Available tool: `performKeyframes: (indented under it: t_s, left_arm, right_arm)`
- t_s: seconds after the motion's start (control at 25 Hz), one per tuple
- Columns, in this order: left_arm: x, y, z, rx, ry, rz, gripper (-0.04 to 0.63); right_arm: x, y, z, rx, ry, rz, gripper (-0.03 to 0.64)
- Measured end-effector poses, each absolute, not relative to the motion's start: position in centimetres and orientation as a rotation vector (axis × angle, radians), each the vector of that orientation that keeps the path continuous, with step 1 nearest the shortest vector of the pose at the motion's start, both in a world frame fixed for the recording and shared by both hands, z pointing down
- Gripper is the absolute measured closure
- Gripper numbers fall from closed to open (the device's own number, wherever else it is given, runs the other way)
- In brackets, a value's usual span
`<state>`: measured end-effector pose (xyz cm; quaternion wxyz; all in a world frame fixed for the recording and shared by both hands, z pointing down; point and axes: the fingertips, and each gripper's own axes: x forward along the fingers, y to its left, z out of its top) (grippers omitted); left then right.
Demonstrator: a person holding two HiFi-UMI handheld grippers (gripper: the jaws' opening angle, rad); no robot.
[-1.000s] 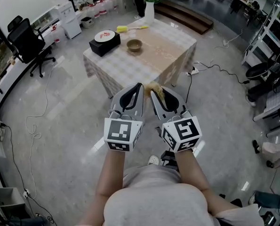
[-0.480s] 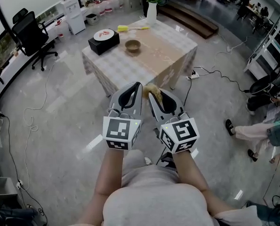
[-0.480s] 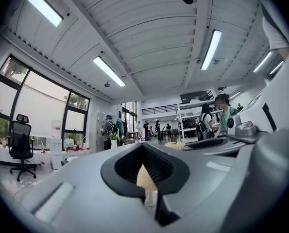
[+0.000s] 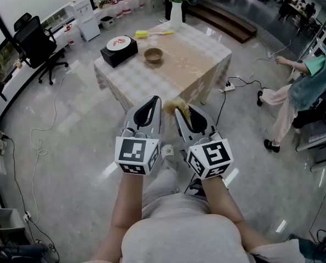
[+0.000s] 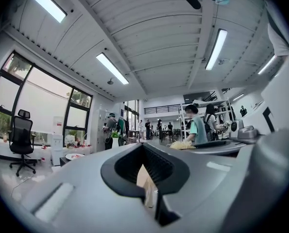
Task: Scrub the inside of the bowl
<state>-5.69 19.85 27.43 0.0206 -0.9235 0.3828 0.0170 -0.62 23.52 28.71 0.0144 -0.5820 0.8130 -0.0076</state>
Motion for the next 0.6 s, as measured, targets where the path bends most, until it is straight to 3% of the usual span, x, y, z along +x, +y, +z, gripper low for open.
performKeyframes:
  t_s: [0.6]
  left_arm:
    - [-3.2, 9.7, 29.6, -2.923, 1.259, 0.077, 0.59]
  right_arm:
    - [3.0, 14.7, 29.9, -1.789, 2.559, -0.013, 0.523]
